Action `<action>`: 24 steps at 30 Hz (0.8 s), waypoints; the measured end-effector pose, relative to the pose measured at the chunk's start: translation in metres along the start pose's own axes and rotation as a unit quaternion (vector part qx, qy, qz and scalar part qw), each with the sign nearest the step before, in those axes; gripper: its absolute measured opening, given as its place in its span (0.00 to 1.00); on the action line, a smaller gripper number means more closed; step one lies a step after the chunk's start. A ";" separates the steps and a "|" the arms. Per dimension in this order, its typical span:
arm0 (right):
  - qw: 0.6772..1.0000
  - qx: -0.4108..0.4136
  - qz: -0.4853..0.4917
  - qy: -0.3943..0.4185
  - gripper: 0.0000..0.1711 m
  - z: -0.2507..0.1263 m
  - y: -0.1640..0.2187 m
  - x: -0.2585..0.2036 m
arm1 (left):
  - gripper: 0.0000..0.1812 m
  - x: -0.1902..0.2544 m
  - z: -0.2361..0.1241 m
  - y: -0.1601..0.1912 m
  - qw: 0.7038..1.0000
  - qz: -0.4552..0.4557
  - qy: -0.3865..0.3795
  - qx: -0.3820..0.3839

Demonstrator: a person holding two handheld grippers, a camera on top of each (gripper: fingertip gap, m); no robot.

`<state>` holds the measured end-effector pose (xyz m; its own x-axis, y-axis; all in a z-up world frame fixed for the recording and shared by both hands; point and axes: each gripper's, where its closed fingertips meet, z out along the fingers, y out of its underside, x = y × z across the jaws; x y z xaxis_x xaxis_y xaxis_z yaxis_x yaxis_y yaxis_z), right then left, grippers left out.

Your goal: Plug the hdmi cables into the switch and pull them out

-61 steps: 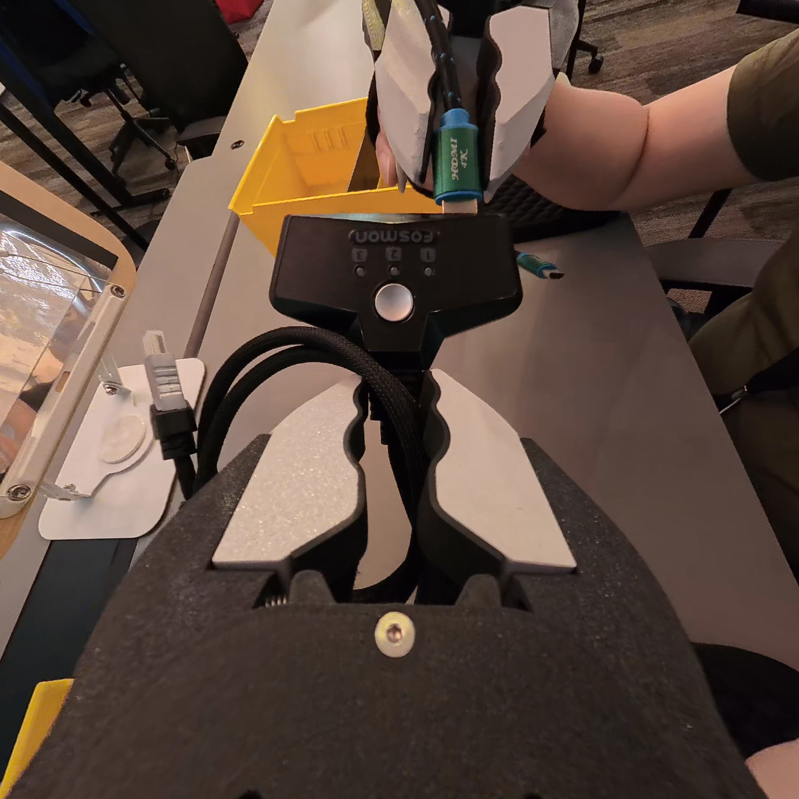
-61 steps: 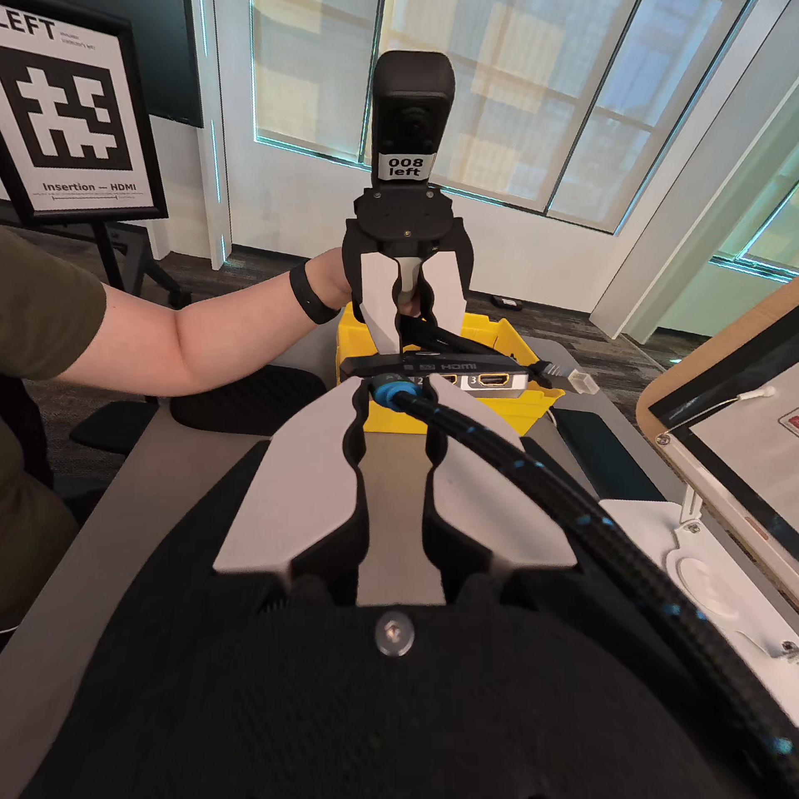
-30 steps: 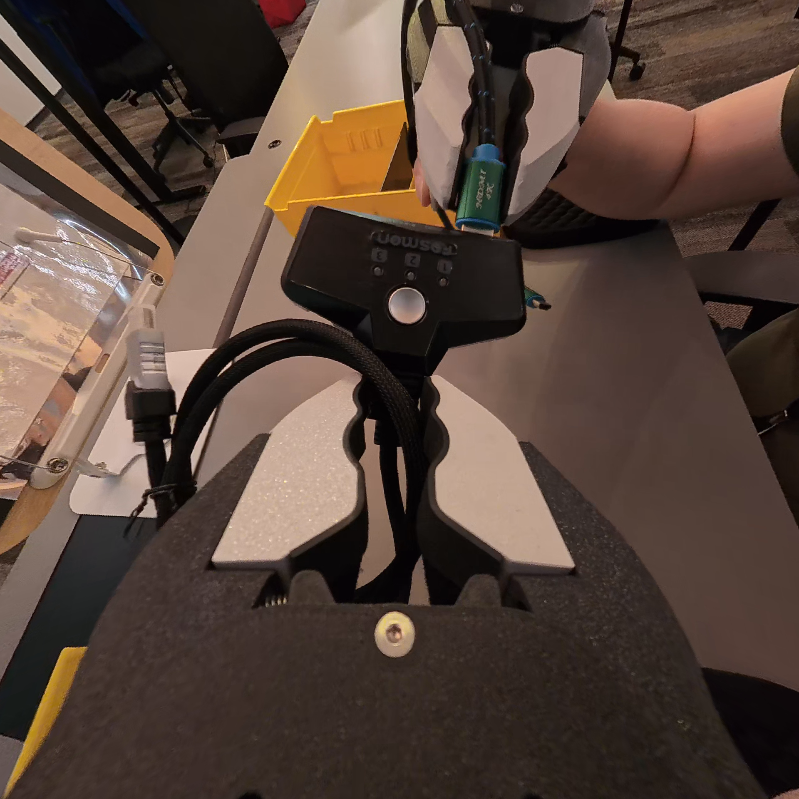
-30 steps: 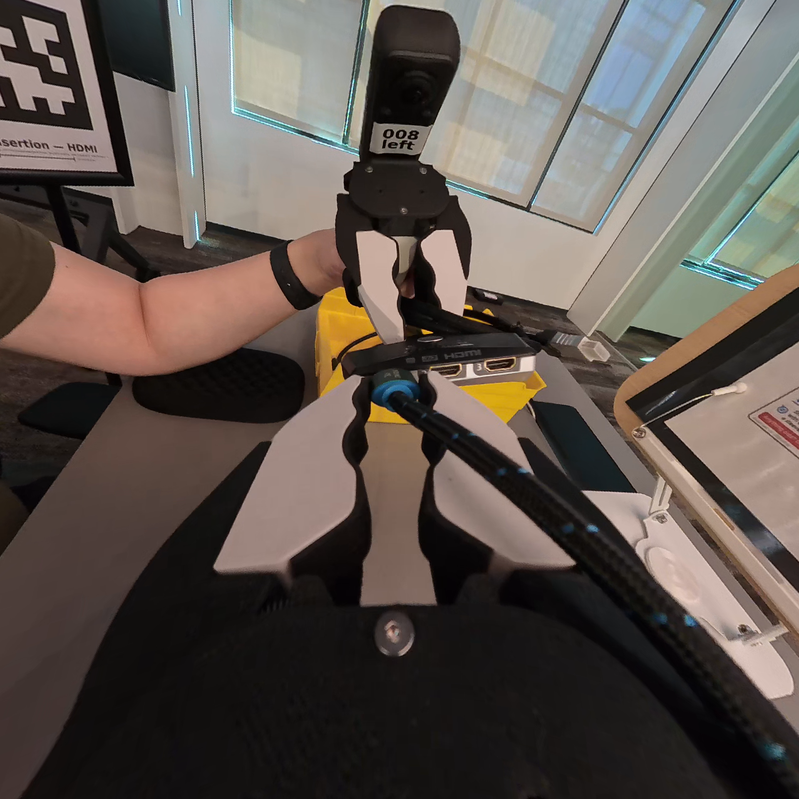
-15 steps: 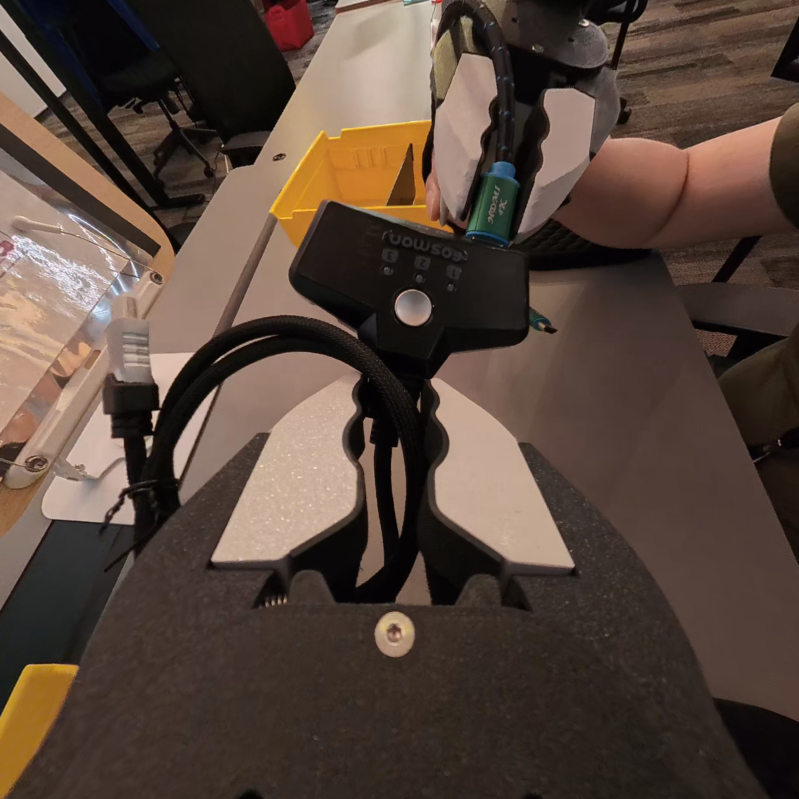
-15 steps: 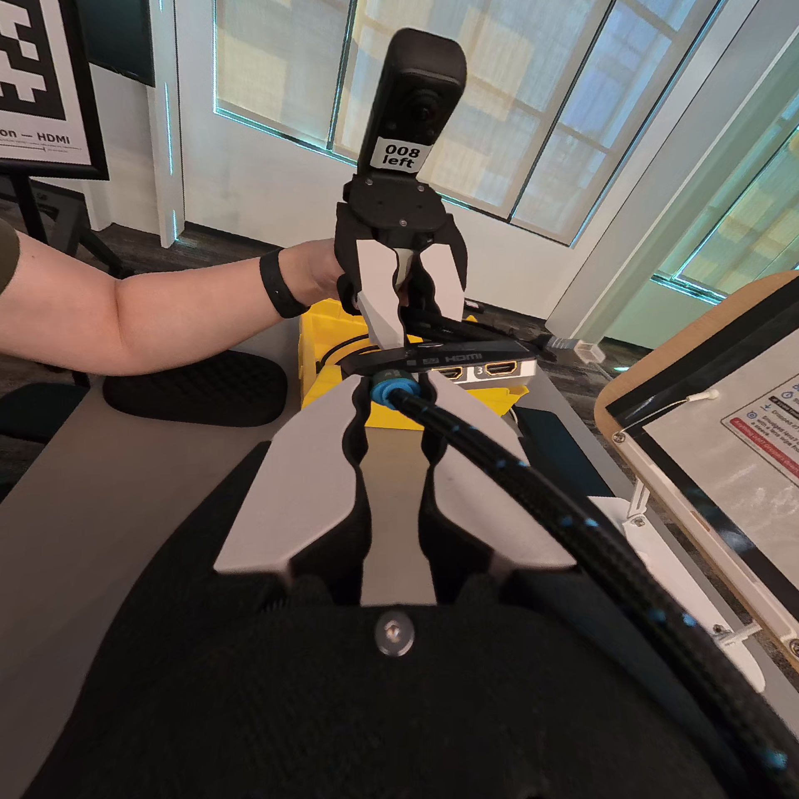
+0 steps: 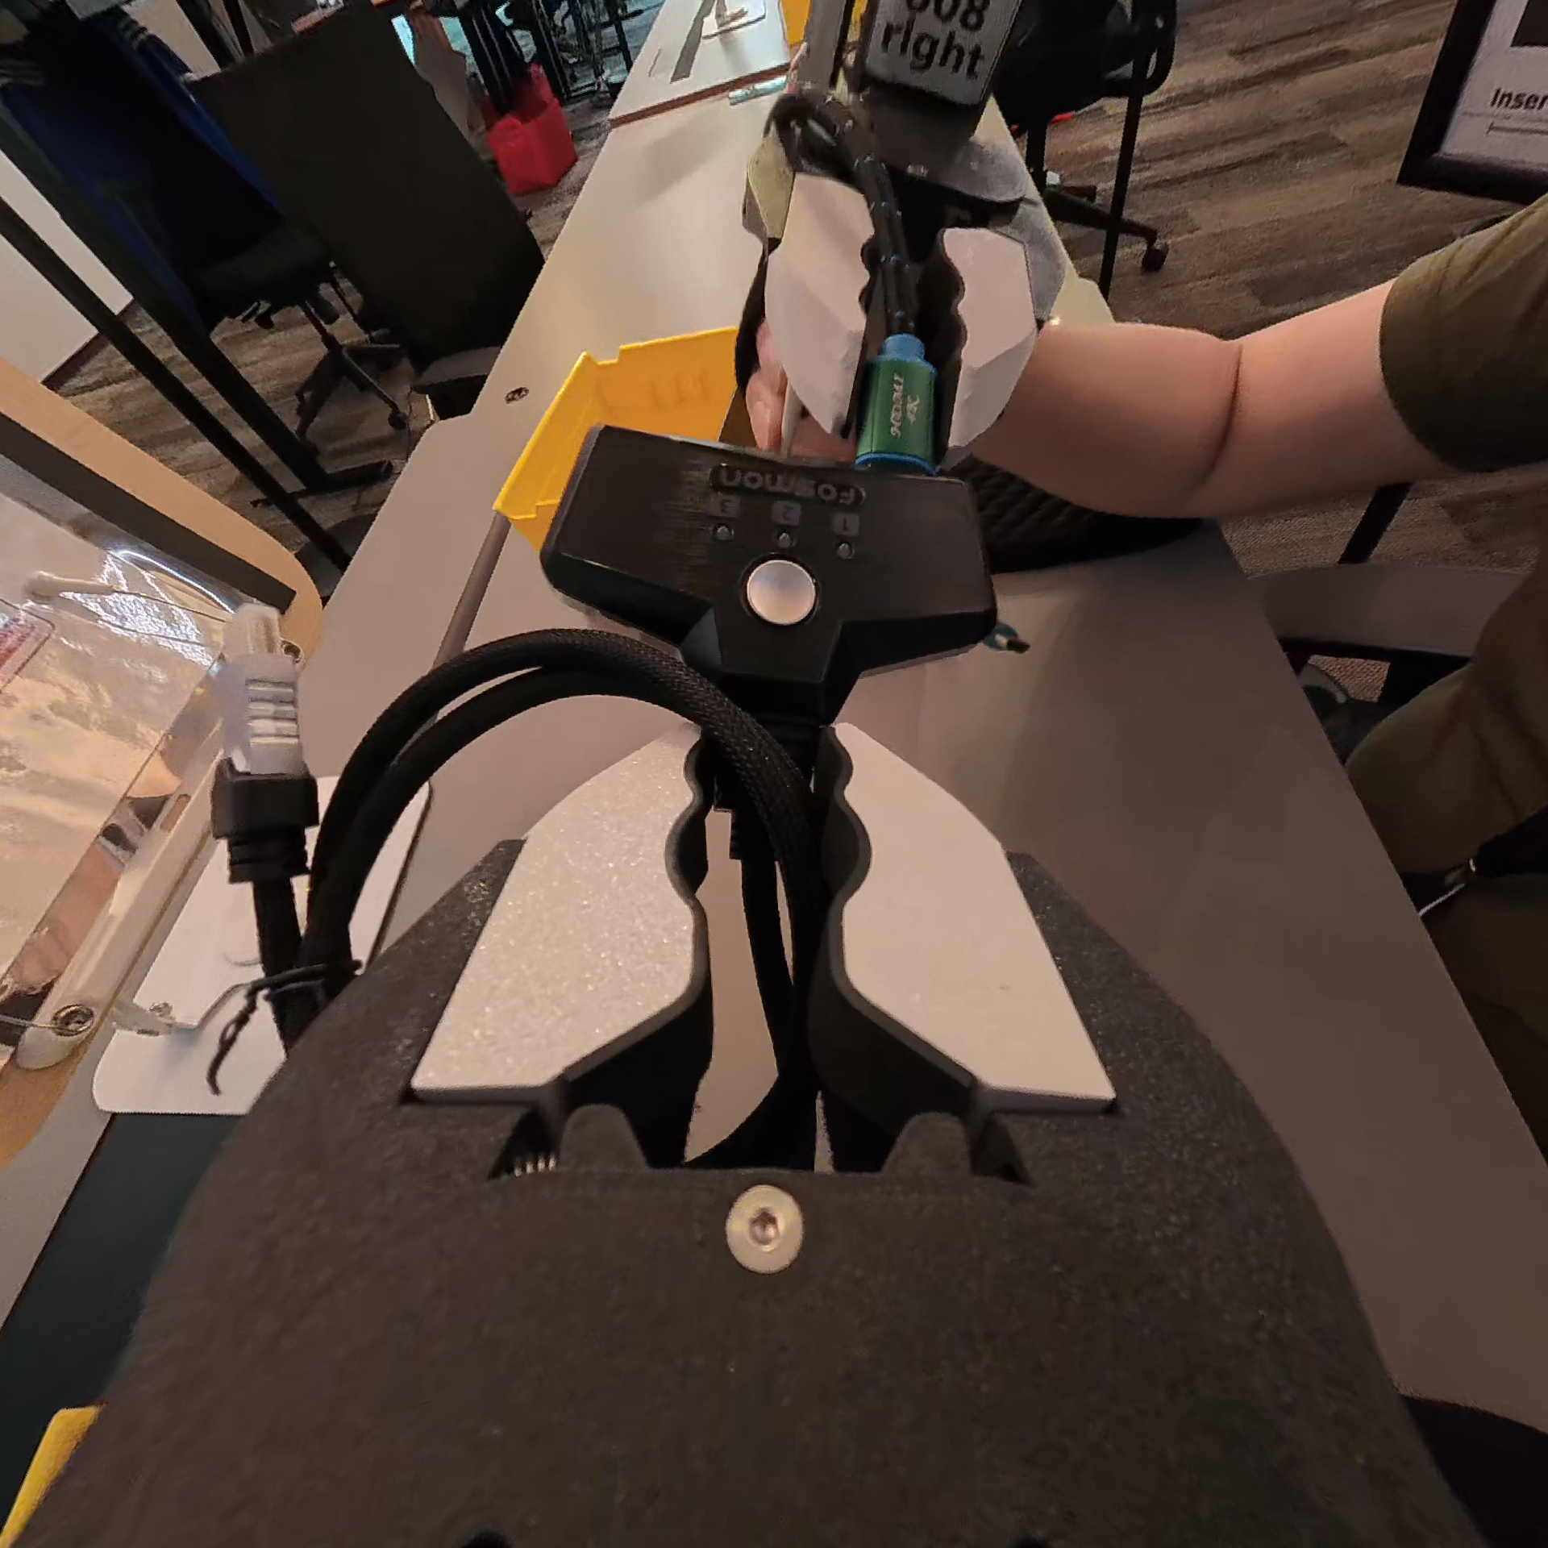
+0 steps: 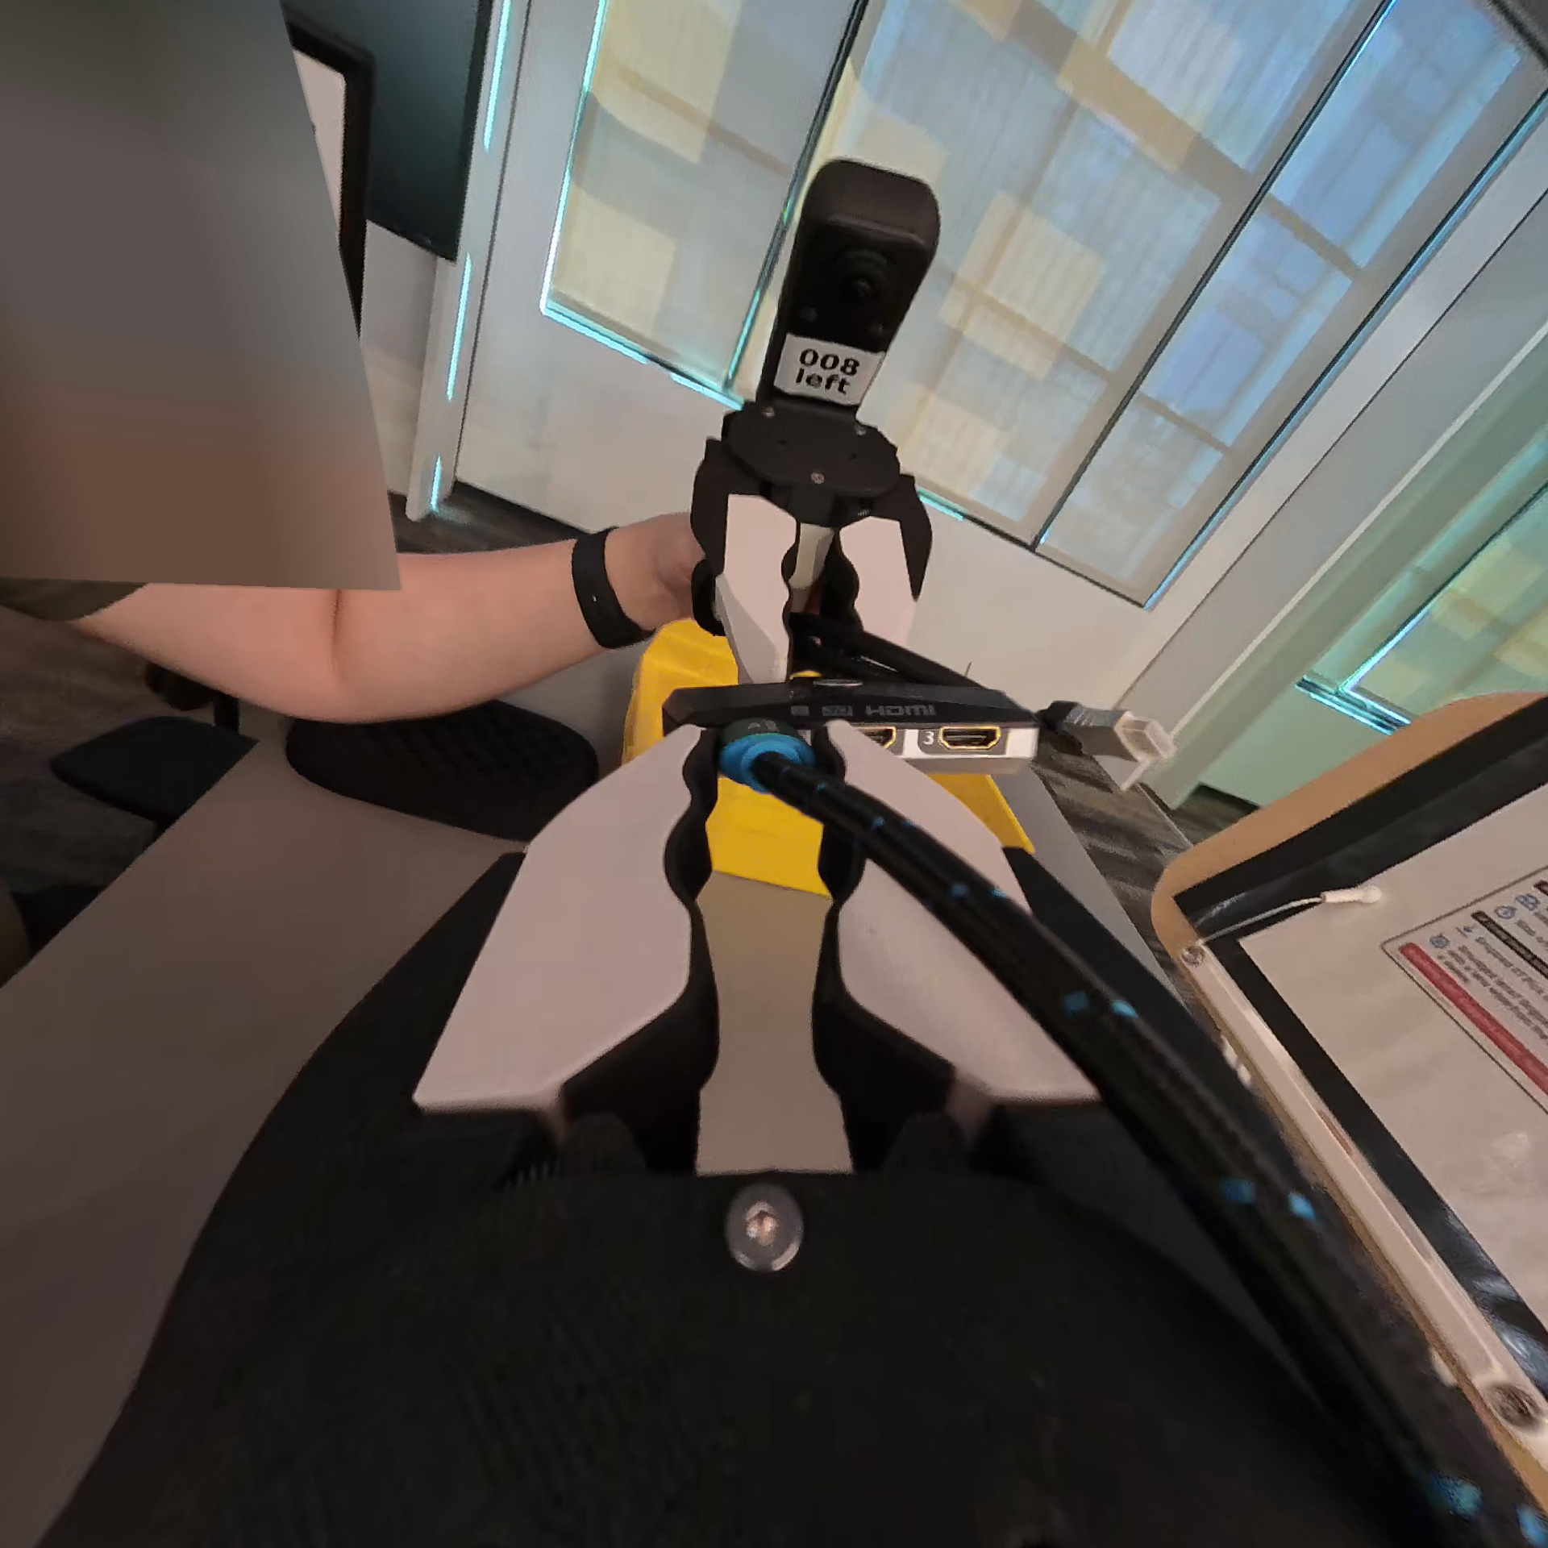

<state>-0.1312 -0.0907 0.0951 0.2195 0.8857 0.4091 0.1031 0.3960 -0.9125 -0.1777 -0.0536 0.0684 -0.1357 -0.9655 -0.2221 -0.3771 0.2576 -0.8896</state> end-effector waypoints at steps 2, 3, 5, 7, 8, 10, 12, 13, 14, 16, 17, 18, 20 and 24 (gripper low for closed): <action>1.000 0.012 0.001 0.000 0.14 0.000 0.000 0.001 | 0.12 -0.001 0.000 -0.001 1.000 -0.003 -0.003 0.003; 1.000 0.011 -0.004 0.004 0.14 0.000 0.001 0.002 | 0.12 -0.002 0.000 0.000 1.000 -0.006 -0.005 0.003; 1.000 0.009 -0.012 0.011 0.14 0.001 0.002 0.003 | 0.12 -0.005 0.000 0.000 1.000 -0.017 -0.004 0.010; 1.000 0.008 -0.019 0.016 0.14 0.002 0.002 0.003 | 0.13 -0.005 0.001 0.001 1.000 -0.022 -0.003 0.012; 0.999 0.011 -0.024 0.020 0.14 0.002 0.002 0.003 | 0.13 -0.005 0.002 0.000 1.000 -0.023 -0.004 0.013; 0.999 0.019 -0.022 0.018 0.14 0.001 0.000 0.003 | 0.13 -0.004 0.003 0.000 1.000 -0.024 -0.001 0.011; 0.999 0.021 -0.020 0.016 0.14 0.001 0.000 0.003 | 0.13 -0.004 0.004 0.001 1.000 -0.023 -0.003 0.007; 0.999 0.018 -0.024 0.018 0.14 0.001 0.001 0.003 | 0.13 -0.004 0.005 0.002 1.000 -0.022 -0.005 0.004; 0.999 0.017 -0.028 0.020 0.14 0.001 0.001 0.003 | 0.13 -0.005 0.006 0.003 1.000 -0.024 -0.005 0.003; 0.999 0.013 -0.034 0.024 0.14 0.001 0.001 0.003 | 0.13 -0.006 0.007 0.004 1.000 -0.027 -0.005 0.005; 0.999 0.013 -0.037 0.026 0.14 0.001 0.001 0.003 | 0.13 -0.006 0.007 0.003 1.000 -0.028 -0.006 0.005; 0.999 0.014 -0.036 0.026 0.14 0.001 0.000 0.004 | 0.13 -0.006 0.007 0.003 1.000 -0.028 -0.006 0.006; 0.999 0.017 -0.034 0.025 0.14 0.000 -0.001 0.003 | 0.13 -0.005 0.007 0.002 0.999 -0.030 -0.005 0.008; 0.999 0.019 -0.031 0.028 0.13 0.000 -0.001 0.004 | 0.13 -0.005 0.008 0.002 0.999 -0.037 -0.004 0.010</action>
<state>-0.1309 -0.0876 0.0977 0.2671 0.8451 0.4631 0.0808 0.4592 -0.8847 -0.1709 -0.0482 0.0646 -0.1001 -0.9822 -0.1588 -0.3678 0.1848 -0.9113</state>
